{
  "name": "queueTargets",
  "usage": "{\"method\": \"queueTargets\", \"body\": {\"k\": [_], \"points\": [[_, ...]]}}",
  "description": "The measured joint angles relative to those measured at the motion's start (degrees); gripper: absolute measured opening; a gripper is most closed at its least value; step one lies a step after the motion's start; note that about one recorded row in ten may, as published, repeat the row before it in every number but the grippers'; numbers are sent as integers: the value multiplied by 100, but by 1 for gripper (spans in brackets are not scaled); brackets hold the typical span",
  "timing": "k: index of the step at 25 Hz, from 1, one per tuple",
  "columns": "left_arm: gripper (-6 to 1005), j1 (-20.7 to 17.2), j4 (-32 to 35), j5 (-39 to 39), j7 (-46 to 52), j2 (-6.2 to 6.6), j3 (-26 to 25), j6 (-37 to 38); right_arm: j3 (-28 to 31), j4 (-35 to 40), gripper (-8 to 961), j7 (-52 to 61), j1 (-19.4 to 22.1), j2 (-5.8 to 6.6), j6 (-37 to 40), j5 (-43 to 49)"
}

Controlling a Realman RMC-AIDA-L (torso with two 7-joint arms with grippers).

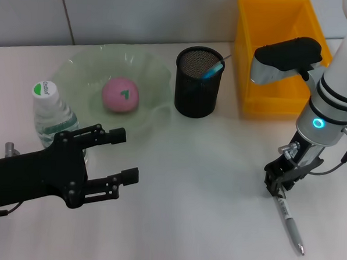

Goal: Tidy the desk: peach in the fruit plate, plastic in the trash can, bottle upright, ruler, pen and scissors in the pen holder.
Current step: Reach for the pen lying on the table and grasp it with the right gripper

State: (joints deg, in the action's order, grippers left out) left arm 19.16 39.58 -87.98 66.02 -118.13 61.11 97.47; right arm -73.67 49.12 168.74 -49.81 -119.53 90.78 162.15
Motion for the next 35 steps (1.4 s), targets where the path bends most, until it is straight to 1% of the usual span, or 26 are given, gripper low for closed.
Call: {"method": "queueTargets", "body": {"k": [8, 11, 16, 22, 27, 32, 35], "points": [[761, -6, 39, 0, 4, 0, -4, 8, -41, 4, 292, -18, -4, 0, 1, -119], [761, -12, 41, 0, 5, 0, -4, 9, -129, 8, 168, -22, -2, 0, 0, -149], [761, -25, 42, 0, 7, 0, -23, 23, -229, 52, 172, -21, -2, 0, 2, -150], [761, -39, 41, 0, 2, 0, -93, 79, -173, 219, 176, -22, 10, 23, 9, -232], [761, -43, 41, 0, -5, 0, -107, 89, -174, 473, 114, -24, 38, 40, 68, -263], [761, -42, 41, 0, -1, 0, -121, 110, -202, 498, 112, -29, 3, 44, 176, -236], [761, -46, 42, 0, 1, 0, -136, 125, -250, 553, 165, -39, 12, 45, 328, -238]]}}
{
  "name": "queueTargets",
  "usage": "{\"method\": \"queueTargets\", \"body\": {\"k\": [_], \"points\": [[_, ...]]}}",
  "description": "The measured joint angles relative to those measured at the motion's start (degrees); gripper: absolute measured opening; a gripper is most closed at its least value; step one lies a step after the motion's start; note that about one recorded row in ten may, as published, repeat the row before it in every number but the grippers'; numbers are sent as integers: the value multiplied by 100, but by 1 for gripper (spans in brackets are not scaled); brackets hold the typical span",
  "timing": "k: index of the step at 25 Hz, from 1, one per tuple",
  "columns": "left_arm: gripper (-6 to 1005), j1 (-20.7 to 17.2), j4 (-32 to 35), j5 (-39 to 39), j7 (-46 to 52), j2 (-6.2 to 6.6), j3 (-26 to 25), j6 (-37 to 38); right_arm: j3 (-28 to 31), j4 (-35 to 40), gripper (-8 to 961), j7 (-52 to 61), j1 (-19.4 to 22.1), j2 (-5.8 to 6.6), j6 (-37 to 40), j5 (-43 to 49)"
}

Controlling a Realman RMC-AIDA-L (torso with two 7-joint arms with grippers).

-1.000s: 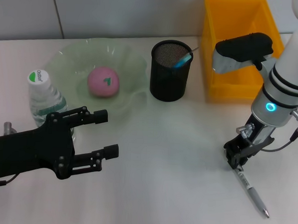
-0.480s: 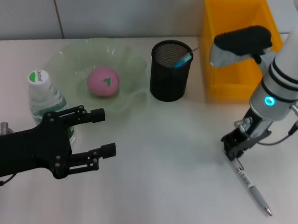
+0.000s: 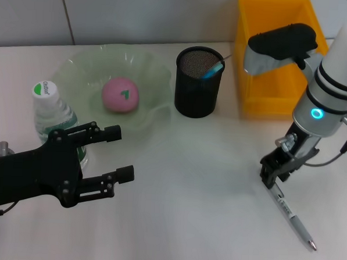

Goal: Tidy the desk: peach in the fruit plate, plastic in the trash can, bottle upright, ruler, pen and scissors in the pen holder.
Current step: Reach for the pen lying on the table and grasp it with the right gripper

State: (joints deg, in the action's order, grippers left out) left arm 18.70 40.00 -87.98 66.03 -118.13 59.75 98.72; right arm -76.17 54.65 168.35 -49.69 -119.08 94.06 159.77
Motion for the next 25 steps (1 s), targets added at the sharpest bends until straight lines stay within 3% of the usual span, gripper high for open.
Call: {"method": "queueTargets", "body": {"k": [3, 8, 25], "points": [[761, 0, 3, 0, 1, 0, -8, 8, -93, 58, 218, 0, 70, -9, 96, 4], [761, -4, 5, 0, -1, 0, -14, 9, -184, 448, 409, 49, 360, -29, 215, 7], [761, 37, 8, -17, -45, 18, -16, 6, -465, 752, 385, 111, 737, -80, 267, -74]]}}
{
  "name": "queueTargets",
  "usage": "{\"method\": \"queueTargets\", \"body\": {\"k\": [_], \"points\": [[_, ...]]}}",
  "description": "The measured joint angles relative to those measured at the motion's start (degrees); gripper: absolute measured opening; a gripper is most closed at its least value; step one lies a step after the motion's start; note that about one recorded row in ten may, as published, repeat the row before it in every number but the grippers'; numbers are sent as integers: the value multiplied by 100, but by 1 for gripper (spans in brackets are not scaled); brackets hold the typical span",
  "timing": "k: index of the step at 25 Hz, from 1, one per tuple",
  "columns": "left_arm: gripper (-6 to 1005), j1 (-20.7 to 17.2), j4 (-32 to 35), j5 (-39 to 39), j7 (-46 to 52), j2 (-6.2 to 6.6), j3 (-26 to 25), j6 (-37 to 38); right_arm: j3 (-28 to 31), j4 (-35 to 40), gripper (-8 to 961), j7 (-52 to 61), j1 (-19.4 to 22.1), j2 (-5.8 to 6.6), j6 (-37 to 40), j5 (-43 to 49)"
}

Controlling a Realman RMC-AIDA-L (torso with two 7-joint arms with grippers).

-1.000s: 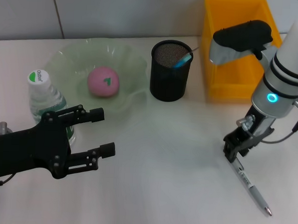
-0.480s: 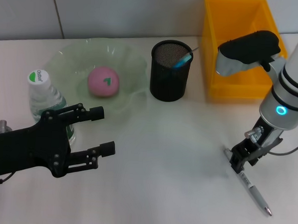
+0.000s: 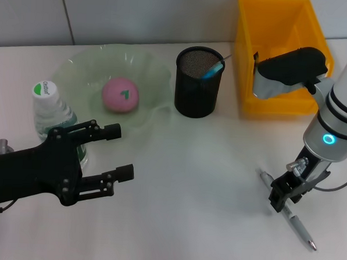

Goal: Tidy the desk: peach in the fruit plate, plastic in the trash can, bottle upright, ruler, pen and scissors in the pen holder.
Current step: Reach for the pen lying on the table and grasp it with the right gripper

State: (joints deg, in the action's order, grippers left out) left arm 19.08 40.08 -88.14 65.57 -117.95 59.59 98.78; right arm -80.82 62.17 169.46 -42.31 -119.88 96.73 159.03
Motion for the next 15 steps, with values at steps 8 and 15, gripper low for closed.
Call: {"method": "queueTargets", "body": {"k": [8, 15], "points": [[761, 6, 0, 7, 7, 0, 0, 0, -117, -9, 372, 1, 11, 0, -60, -36], [761, 8, -4, 17, 28, 0, 0, -11, -118, -49, 361, 1, 5, 0, -87, -39]]}}
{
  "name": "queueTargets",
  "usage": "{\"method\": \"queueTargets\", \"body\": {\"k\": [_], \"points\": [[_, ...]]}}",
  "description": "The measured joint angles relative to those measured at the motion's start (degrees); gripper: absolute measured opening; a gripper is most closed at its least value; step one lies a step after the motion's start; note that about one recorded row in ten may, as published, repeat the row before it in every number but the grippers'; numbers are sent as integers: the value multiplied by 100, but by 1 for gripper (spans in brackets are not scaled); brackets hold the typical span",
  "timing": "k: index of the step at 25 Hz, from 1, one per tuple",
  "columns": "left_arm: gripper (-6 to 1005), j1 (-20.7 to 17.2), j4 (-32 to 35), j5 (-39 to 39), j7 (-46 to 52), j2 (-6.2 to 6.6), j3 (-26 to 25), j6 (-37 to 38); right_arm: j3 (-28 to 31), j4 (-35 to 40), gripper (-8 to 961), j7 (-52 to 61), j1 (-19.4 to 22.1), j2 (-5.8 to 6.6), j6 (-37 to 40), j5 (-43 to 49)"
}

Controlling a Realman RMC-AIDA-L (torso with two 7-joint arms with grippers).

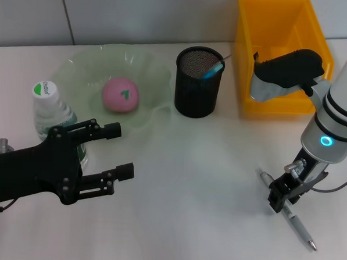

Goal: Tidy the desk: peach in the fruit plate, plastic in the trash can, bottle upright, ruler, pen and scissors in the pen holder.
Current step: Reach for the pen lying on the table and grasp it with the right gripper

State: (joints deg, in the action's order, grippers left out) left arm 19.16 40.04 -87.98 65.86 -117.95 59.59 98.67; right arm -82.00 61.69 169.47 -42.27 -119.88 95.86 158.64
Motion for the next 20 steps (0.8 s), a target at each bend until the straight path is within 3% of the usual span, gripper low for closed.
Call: {"method": "queueTargets", "body": {"k": [20], "points": [[761, -9, 3, -7, -16, 0, 0, 28, -60, -56, 306, 0, -1, 0, -59, -18]]}}
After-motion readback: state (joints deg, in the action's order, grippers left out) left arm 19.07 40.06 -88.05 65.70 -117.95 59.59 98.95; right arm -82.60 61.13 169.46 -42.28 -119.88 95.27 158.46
